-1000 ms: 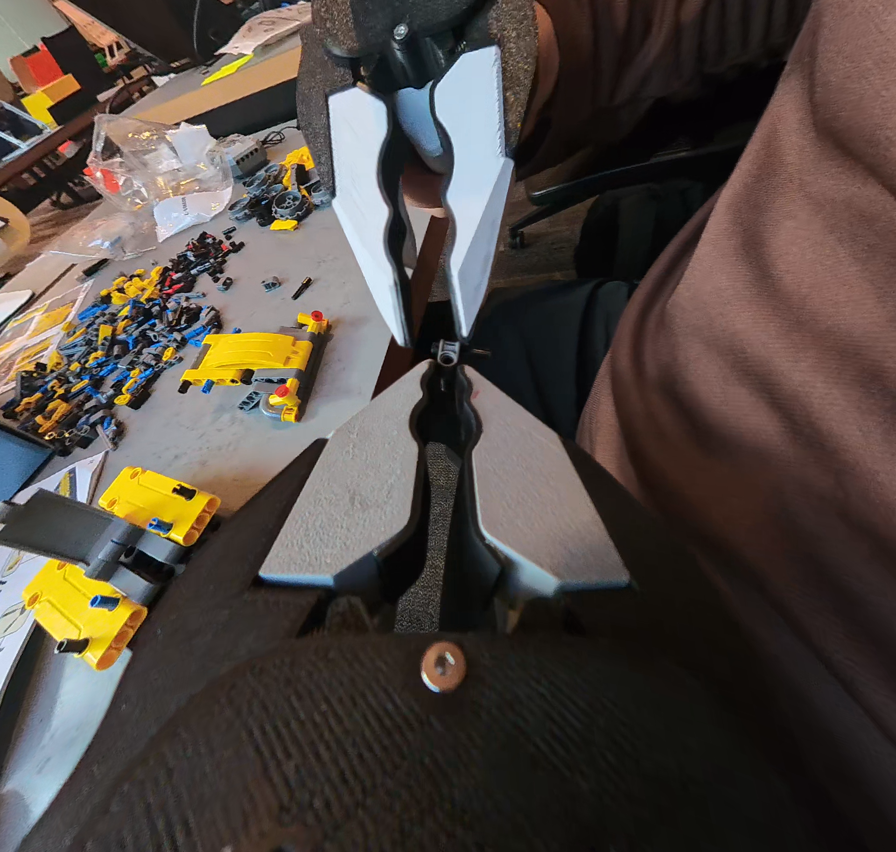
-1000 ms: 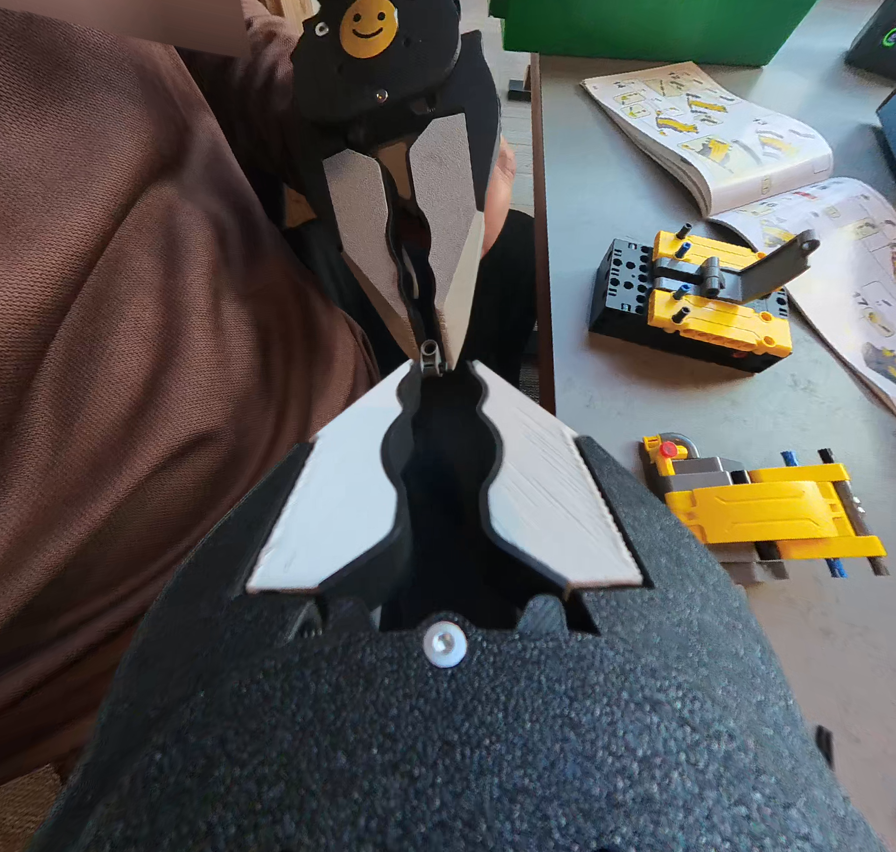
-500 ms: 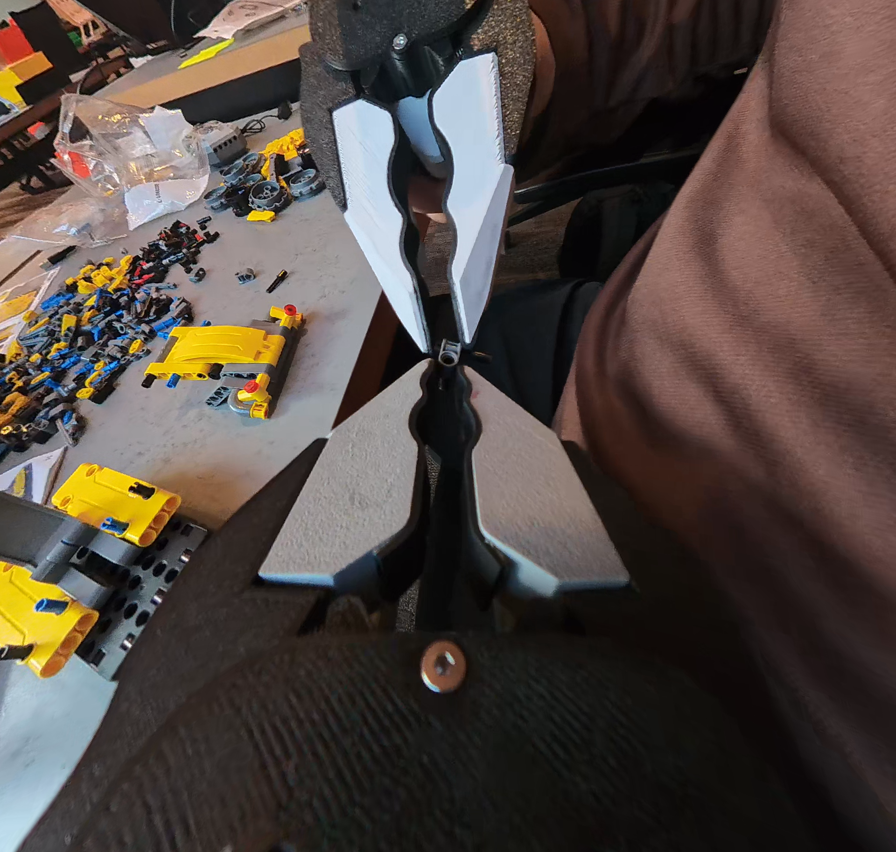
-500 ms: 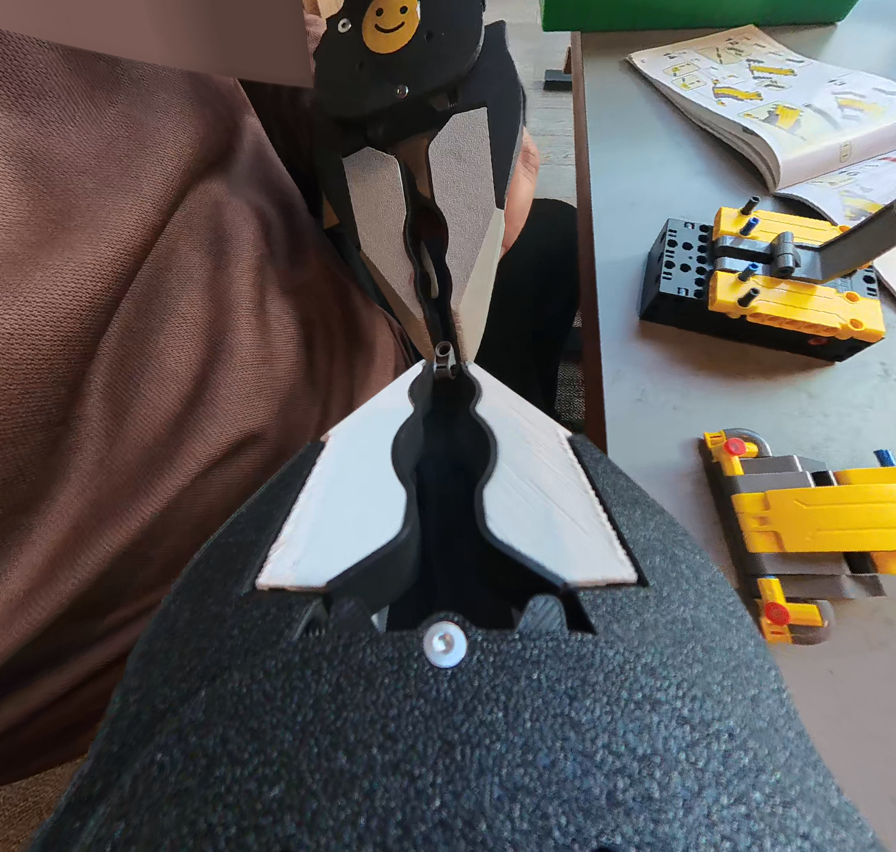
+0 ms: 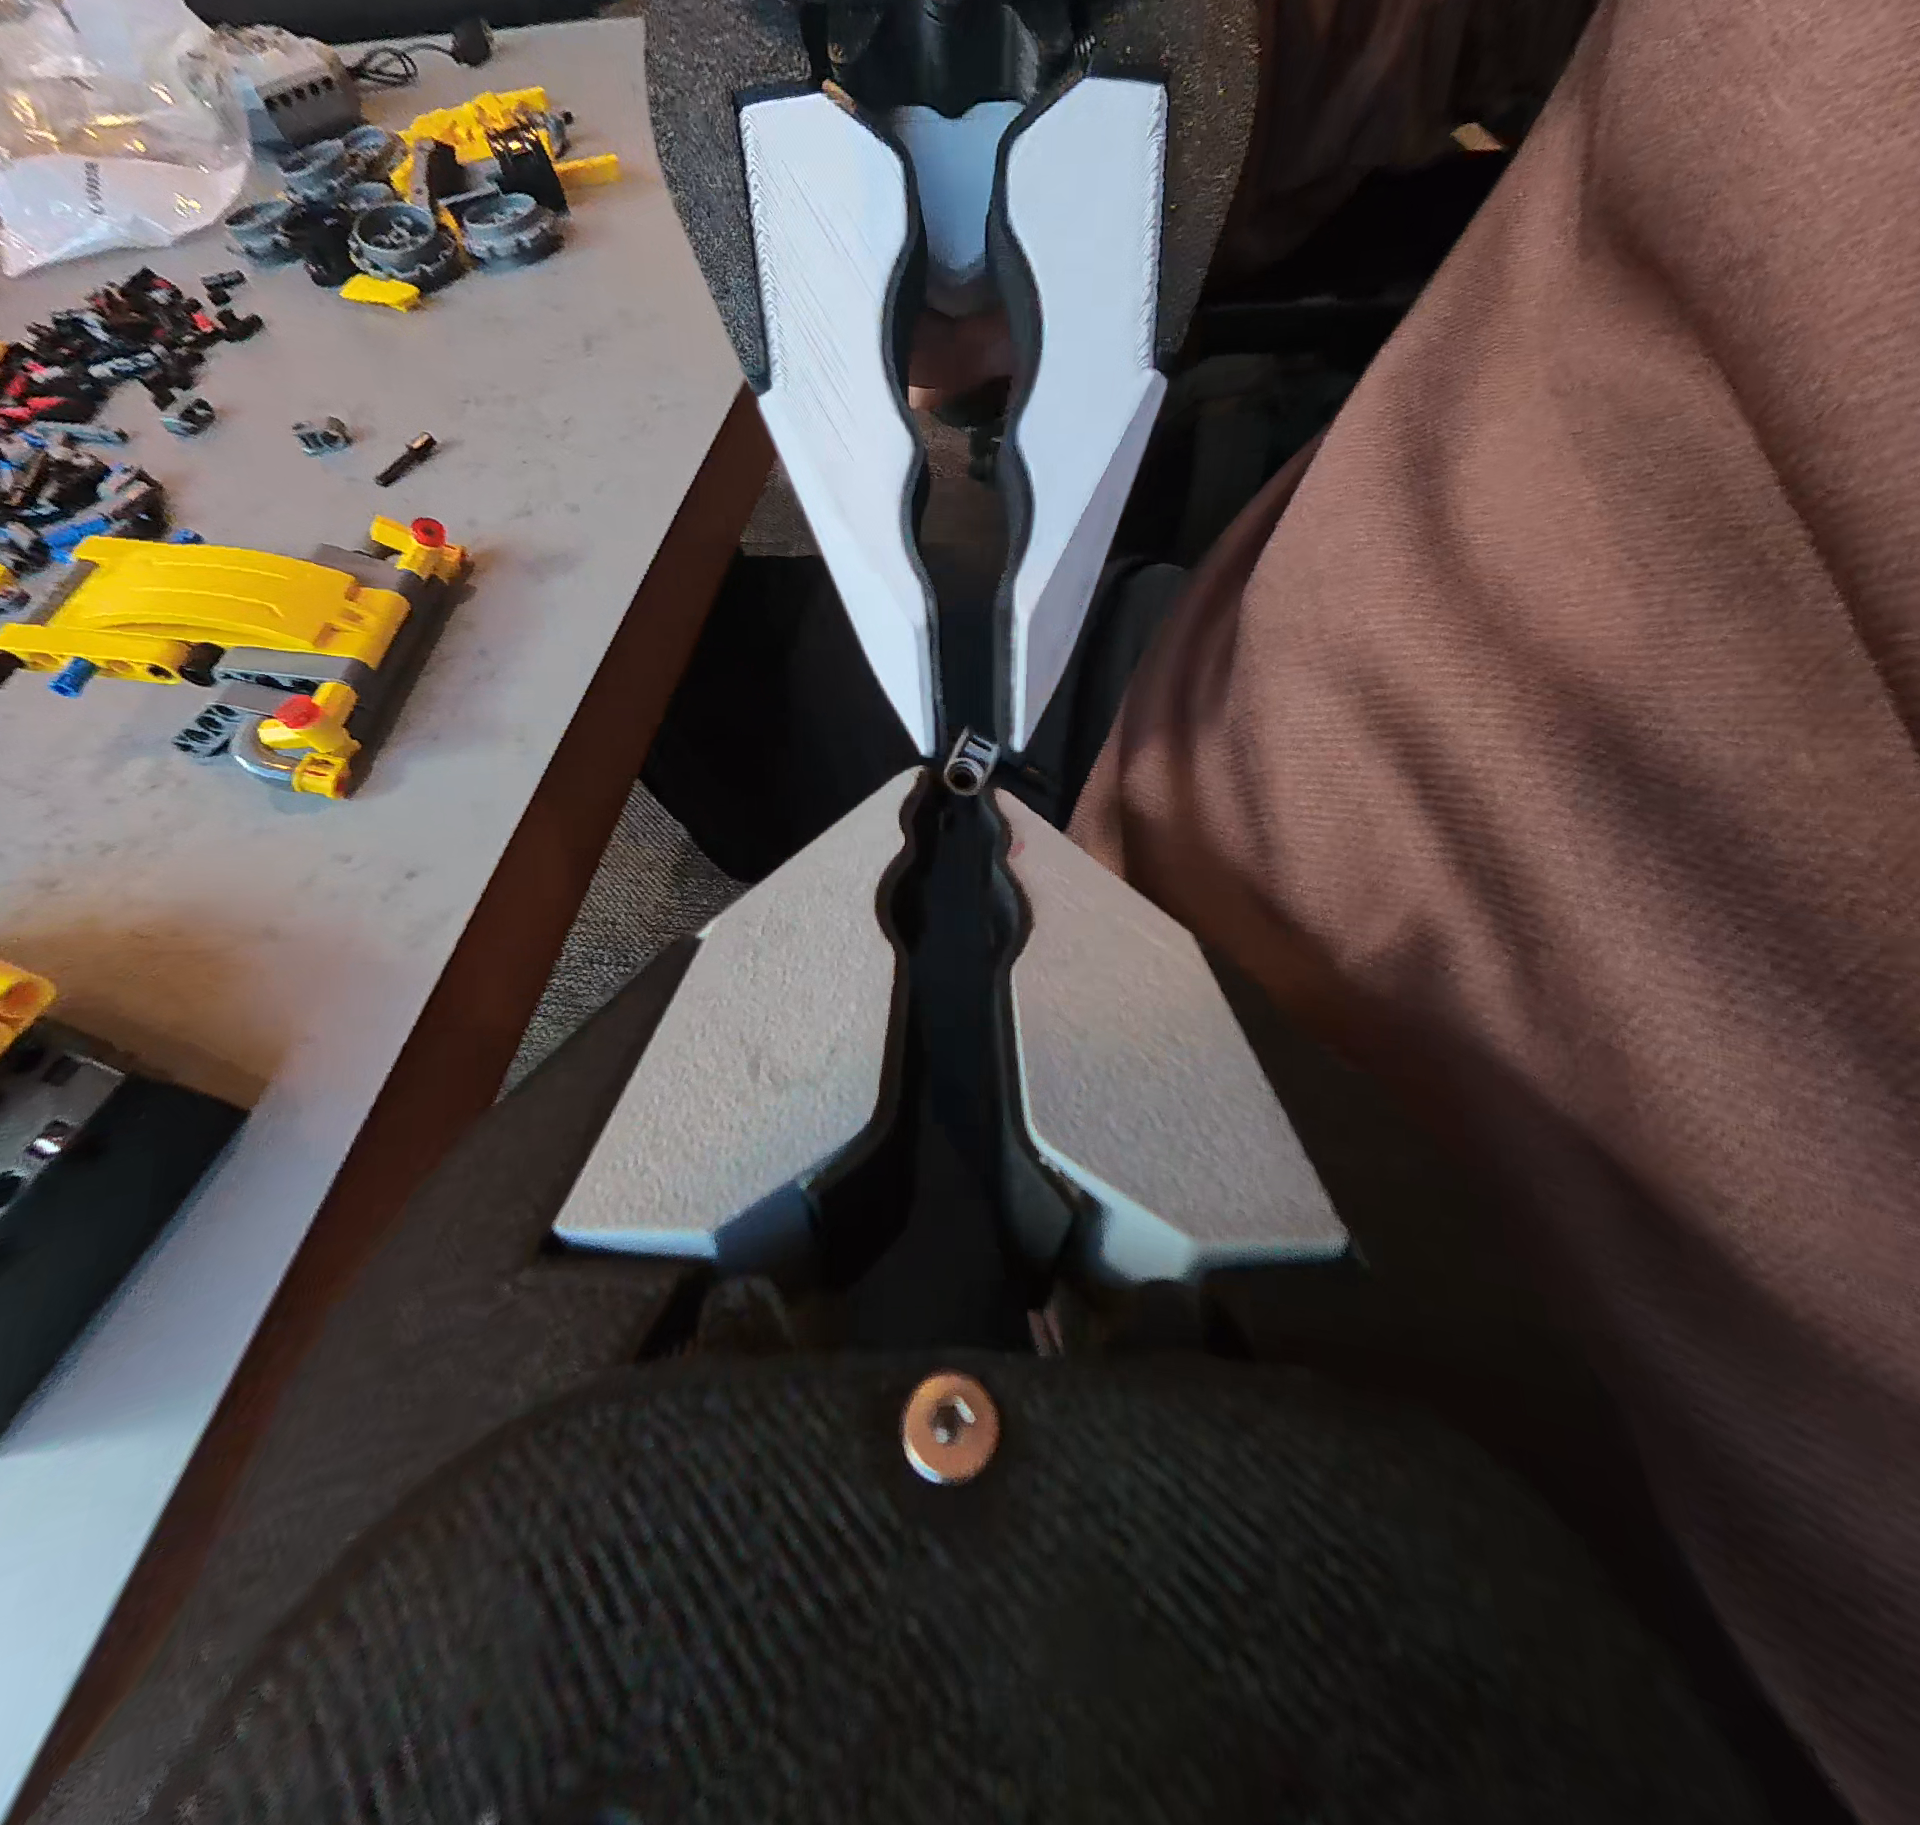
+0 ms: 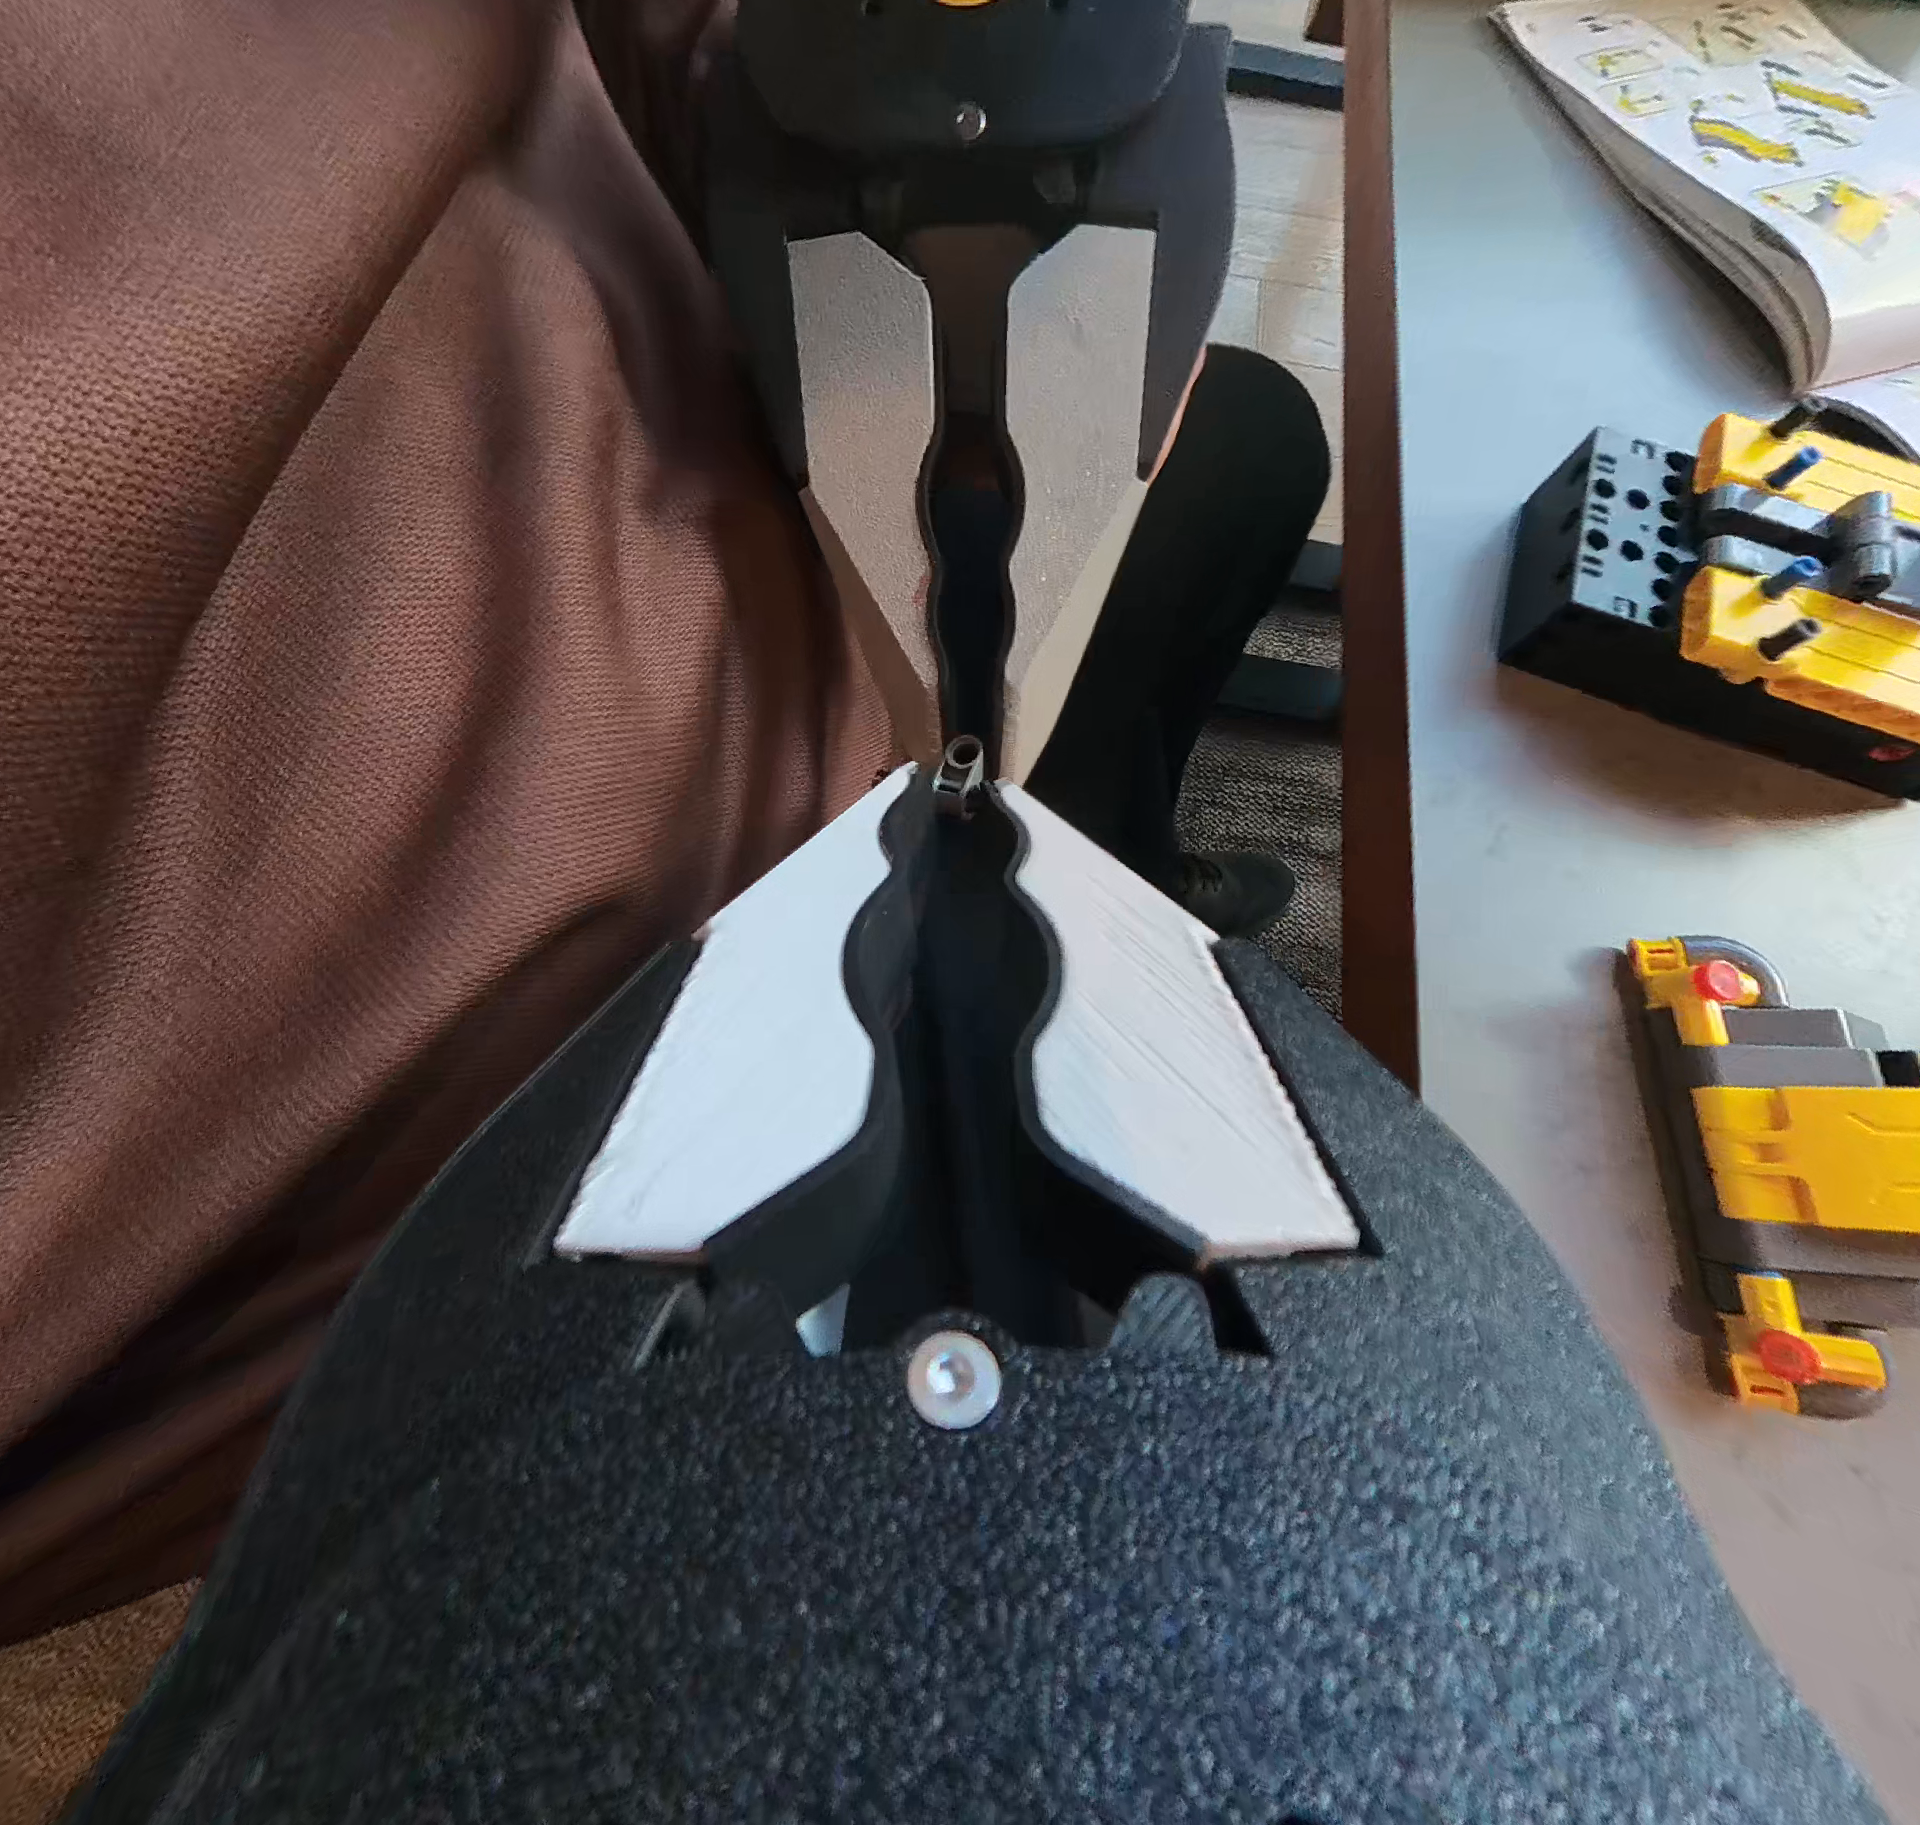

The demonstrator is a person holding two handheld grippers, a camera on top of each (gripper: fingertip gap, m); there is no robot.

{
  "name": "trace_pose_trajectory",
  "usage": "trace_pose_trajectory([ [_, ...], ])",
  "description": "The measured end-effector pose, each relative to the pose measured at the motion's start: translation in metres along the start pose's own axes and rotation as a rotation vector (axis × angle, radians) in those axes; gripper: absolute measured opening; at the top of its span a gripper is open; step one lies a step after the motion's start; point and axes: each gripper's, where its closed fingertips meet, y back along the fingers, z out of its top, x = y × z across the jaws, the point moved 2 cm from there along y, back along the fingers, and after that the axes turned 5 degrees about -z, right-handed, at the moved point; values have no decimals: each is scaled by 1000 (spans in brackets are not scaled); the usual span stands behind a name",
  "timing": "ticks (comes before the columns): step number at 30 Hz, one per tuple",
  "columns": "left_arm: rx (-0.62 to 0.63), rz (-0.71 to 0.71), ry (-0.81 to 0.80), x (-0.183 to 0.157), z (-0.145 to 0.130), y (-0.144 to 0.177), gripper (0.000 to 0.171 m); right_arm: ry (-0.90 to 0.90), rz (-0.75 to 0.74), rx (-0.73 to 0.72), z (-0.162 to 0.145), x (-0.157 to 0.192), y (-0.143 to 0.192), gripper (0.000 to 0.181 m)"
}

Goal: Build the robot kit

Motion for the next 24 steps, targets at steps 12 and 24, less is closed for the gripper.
trace_pose_trajectory([
  [12,-1,48,95,9,-7,3,5,-151,-86,-31,-4,-12,-6,5],
  [24,-13,45,69,10,-5,5,5,-109,-78,-18,-1,-13,-4,5],
])
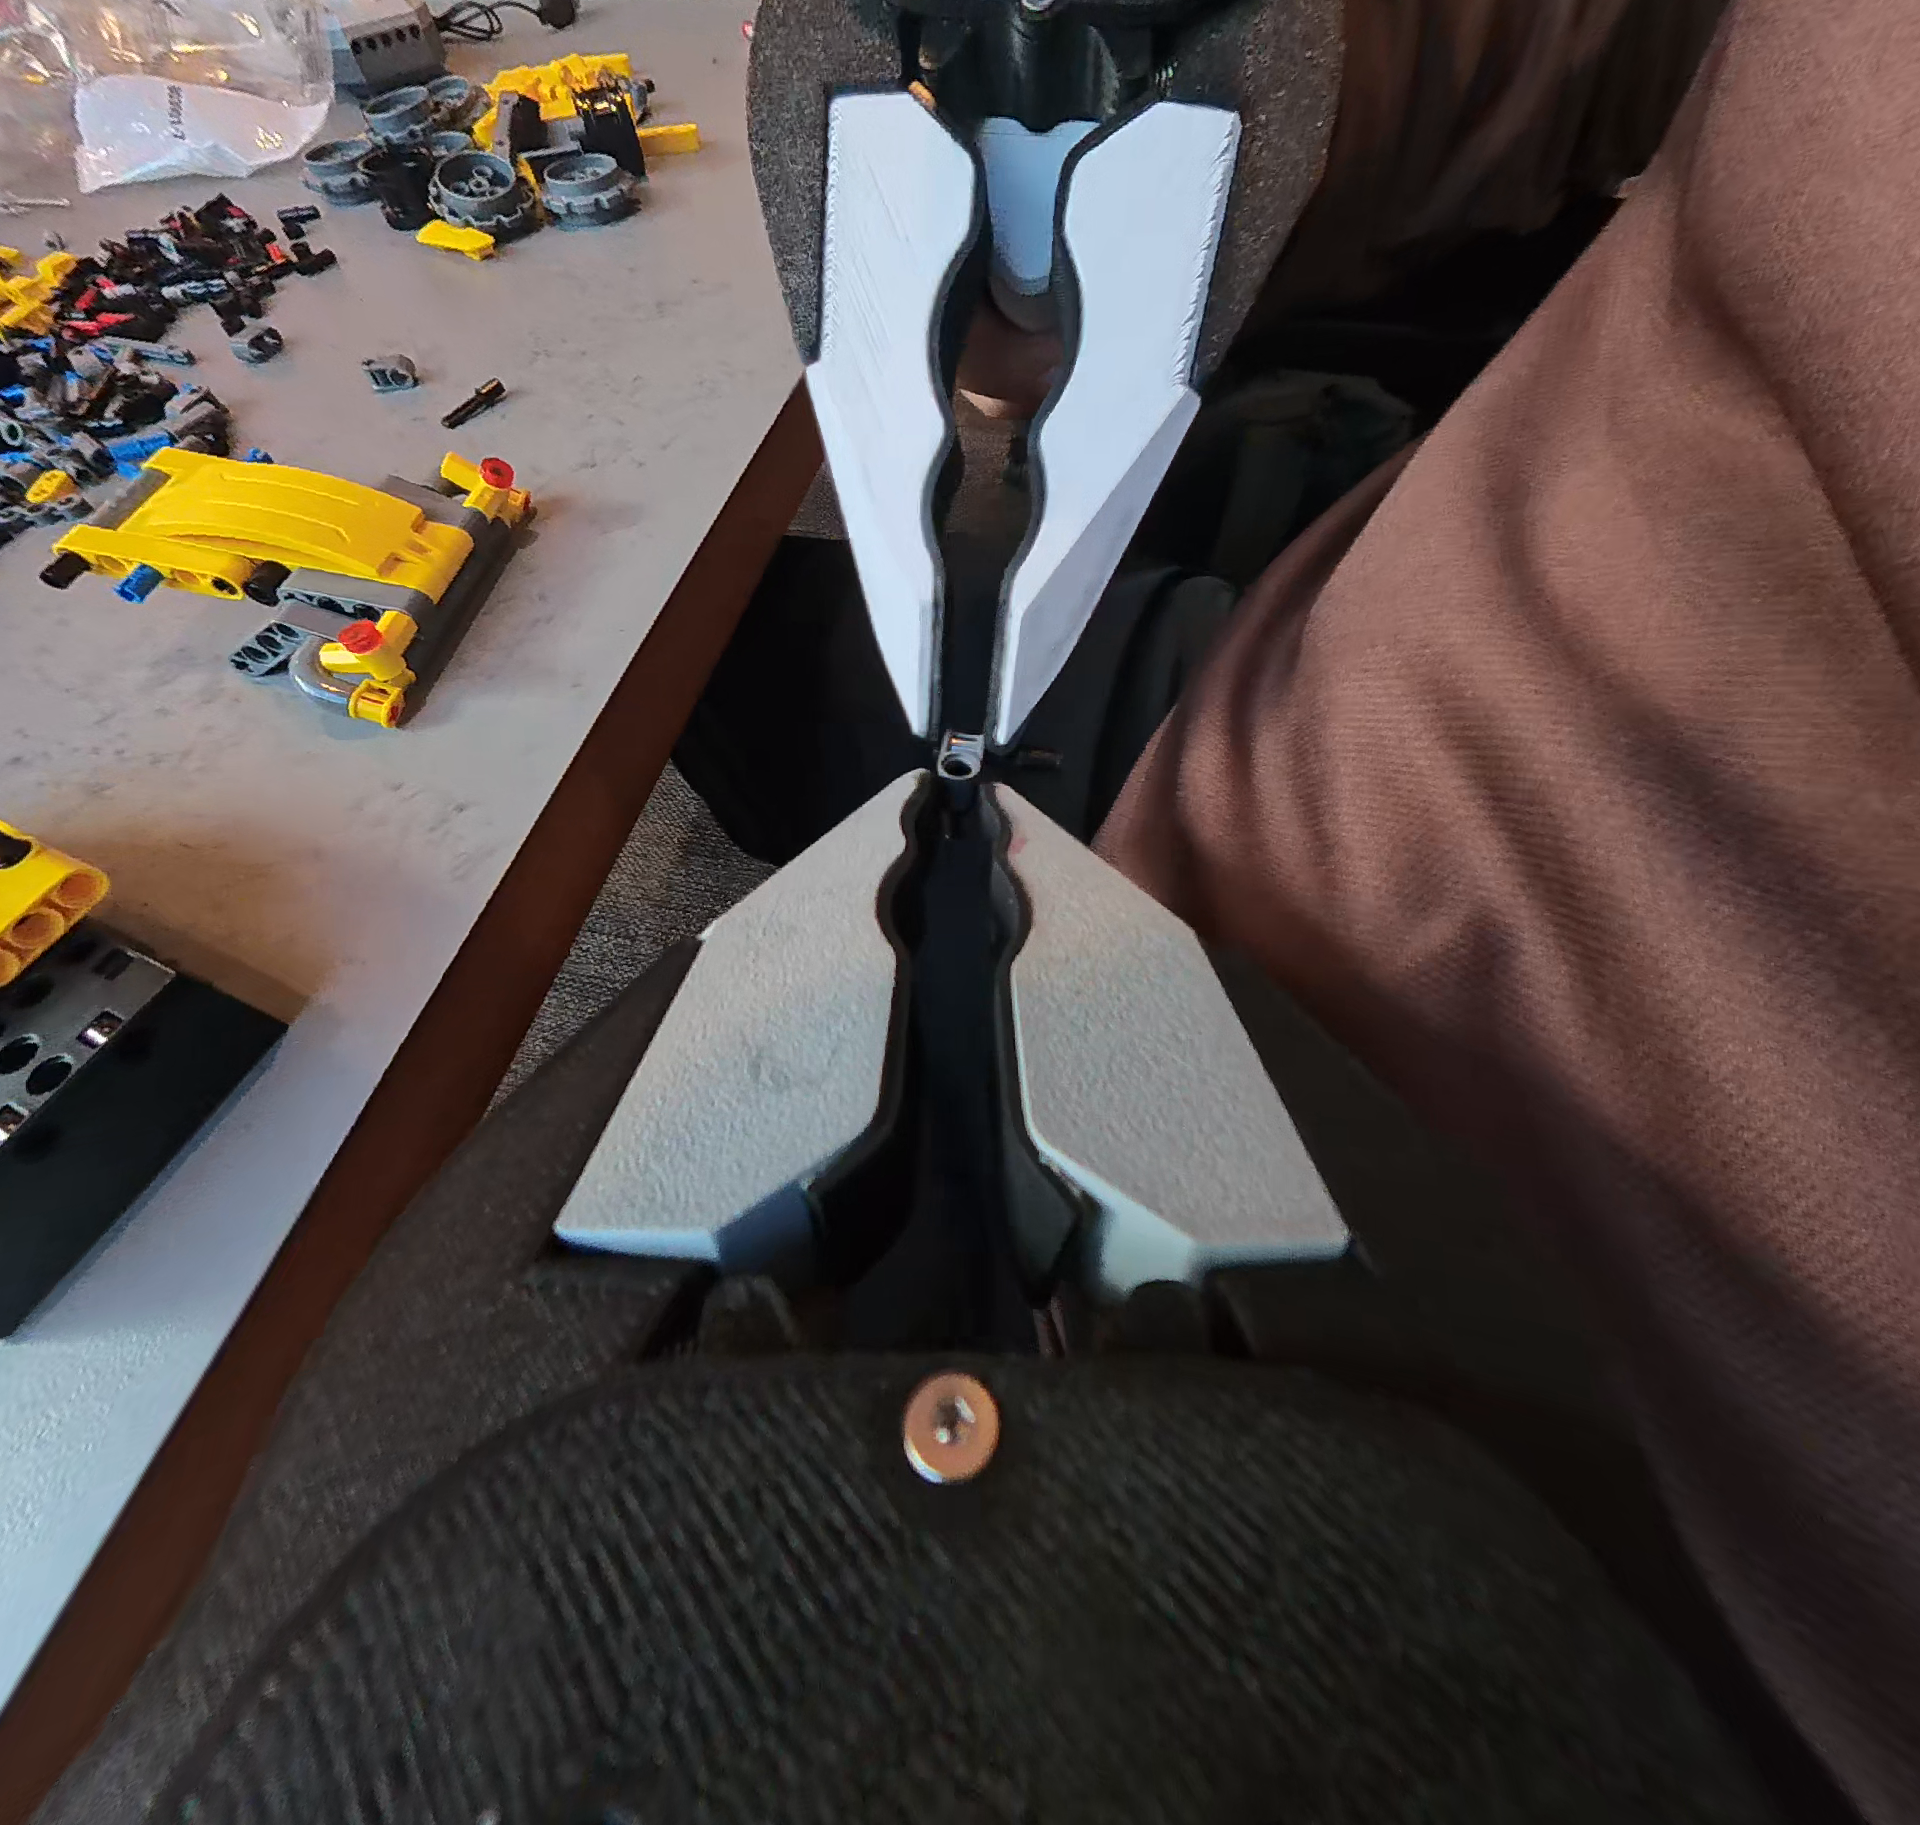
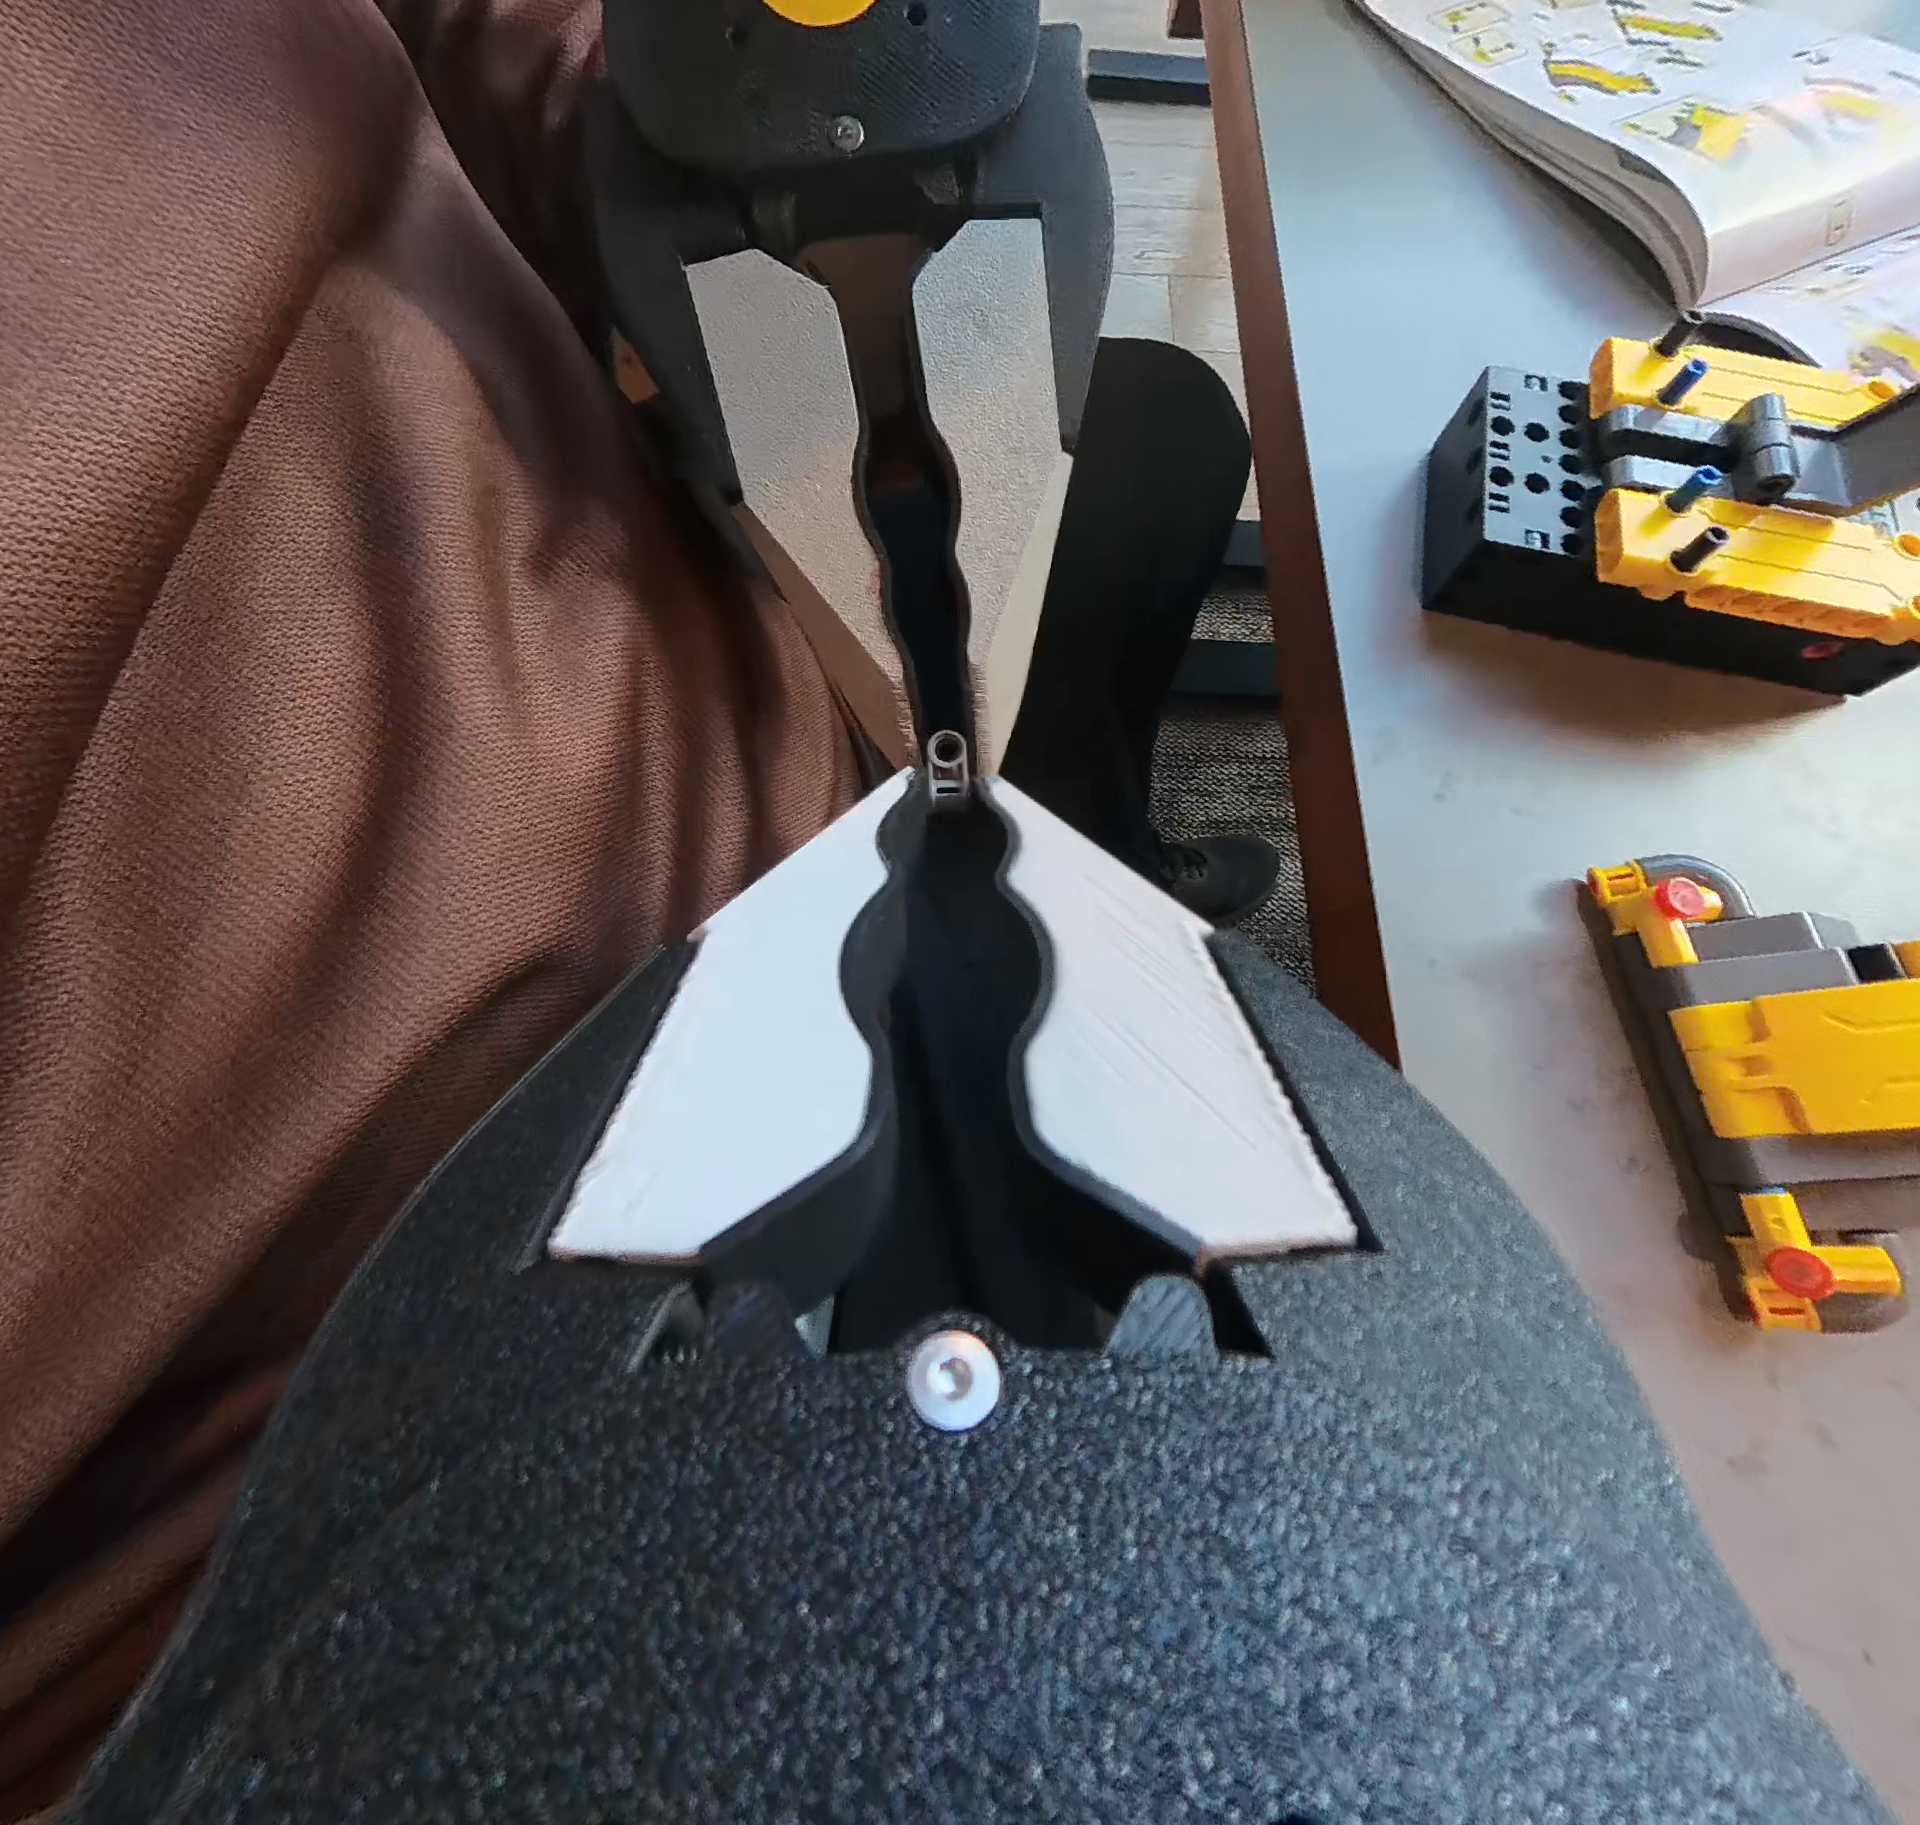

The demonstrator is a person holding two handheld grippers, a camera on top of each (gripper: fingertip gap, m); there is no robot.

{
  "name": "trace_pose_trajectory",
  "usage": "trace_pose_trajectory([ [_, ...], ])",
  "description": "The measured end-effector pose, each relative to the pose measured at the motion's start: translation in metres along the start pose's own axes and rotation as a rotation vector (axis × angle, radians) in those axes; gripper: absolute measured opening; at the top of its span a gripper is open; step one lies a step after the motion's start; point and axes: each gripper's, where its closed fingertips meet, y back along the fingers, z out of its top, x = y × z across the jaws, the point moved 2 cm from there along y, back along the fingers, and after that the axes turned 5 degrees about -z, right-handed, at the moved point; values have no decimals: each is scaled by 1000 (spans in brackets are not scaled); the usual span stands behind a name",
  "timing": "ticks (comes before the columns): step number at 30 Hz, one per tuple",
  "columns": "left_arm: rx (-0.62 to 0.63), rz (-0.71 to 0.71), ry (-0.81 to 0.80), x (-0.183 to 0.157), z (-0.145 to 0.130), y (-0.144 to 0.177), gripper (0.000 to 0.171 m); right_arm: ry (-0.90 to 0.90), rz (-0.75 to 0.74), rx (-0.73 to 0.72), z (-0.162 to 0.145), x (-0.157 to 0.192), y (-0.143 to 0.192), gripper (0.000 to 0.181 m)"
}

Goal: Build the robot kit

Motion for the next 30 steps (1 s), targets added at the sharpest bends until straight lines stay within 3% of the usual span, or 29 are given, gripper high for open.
trace_pose_trajectory([
  [16,-5,21,-83,-2,3,3,5,-136,100,-29,1,2,0,6],
  [23,-36,36,-55,-1,6,4,5,-19,28,-89,7,2,2,3],
  [30,-23,-6,-47,-11,2,0,5,32,118,-86,6,12,2,0],
])
